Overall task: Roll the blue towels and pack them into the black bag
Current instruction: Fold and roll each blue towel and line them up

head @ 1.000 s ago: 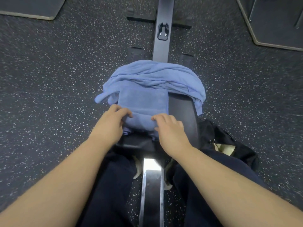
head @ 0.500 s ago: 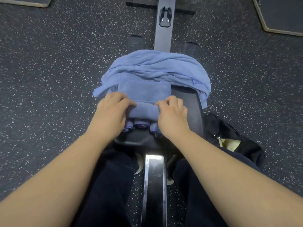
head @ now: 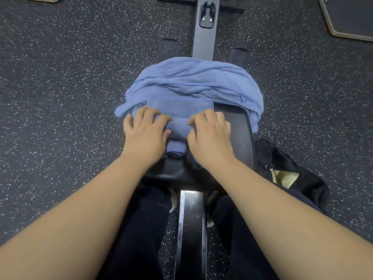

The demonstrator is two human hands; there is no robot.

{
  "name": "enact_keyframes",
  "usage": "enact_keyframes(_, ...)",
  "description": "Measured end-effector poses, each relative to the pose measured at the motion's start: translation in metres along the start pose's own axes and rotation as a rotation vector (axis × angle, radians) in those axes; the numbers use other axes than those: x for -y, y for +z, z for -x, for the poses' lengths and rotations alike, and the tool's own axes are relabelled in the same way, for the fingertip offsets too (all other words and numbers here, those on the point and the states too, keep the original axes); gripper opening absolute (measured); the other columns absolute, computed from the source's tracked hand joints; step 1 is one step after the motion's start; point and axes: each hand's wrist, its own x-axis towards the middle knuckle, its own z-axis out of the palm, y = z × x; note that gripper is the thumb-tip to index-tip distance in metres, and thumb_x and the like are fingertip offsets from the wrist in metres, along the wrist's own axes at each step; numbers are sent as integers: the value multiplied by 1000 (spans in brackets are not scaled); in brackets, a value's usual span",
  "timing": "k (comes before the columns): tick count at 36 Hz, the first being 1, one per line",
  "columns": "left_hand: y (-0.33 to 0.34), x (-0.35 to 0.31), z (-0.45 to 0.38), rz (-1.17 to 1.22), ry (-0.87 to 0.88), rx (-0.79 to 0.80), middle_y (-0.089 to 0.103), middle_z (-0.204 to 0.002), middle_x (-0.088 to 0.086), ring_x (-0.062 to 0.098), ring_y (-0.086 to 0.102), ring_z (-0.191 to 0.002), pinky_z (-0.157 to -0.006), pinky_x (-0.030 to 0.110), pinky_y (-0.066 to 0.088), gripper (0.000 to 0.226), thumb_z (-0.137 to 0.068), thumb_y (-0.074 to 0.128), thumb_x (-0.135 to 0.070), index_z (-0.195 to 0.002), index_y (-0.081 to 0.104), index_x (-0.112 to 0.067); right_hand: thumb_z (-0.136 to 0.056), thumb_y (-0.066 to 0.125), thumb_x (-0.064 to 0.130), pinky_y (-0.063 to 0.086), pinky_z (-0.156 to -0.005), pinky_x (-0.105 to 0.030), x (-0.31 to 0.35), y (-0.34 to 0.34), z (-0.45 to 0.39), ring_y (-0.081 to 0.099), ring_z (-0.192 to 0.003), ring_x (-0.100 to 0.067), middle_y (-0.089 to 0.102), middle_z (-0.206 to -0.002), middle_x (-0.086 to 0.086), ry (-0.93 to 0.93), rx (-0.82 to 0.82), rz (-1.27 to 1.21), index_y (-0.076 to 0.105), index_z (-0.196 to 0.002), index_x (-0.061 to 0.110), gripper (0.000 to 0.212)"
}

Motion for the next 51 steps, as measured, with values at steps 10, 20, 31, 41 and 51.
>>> enact_keyframes(10, 3, -1, -4, -21, 16, 6, 48, -137, 13, 34, 30, -139, -107, 62, 16, 40, -93, 37, -36, -121, 59, -18, -86, 64, 23, 23, -87, -31, -13, 11, -16, 56, -101, -27, 62, -103, -4, -162, 112, 178, 63, -105, 12, 22)
enact_keyframes(20, 8, -11, 4, -28, 215, 3, 45, -145, 12, 34, 30, -138, -101, 71, 21, 55, -78, 43, -17, -133, 40, -22, -104, 31, 32, 20, -93, -37, -21, 12, -43, 42, -117, -22, 56, -121, 0, -126, 168, 236, 54, -120, 20, 30)
enact_keyframes(31, 7, -18, -12, -106, 91, 123, 13, -161, -1, 25, 1, -149, -109, 66, 3, 68, -90, 49, -30, -152, 23, -26, -83, 60, 11, 28, -70, -36, -10, 10, -48, 54, -90, -33, 59, -91, -10, -139, -93, 180, 66, -89, 11, 8)
enact_keyframes(41, 7, -22, -39, 5, 55, 67, 7, -161, -8, 18, -9, -148, -110, 63, -5, 64, -93, 51, -26, -151, 24, -28, -76, 51, 12, 31, -91, -35, -16, 16, -46, 59, -95, -31, 64, -97, -9, -183, -6, 140, 65, -101, 8, 29)
enact_keyframes(51, 3, -19, -19, 581, -188, -115, 47, -118, 17, 23, 50, -101, -91, 23, 31, 48, -92, 52, -10, -139, 45, -19, -92, 53, 24, 25, -89, -33, -18, 11, -54, 47, -115, -25, 58, -120, -2, -117, 53, 160, 51, -124, 17, 33)
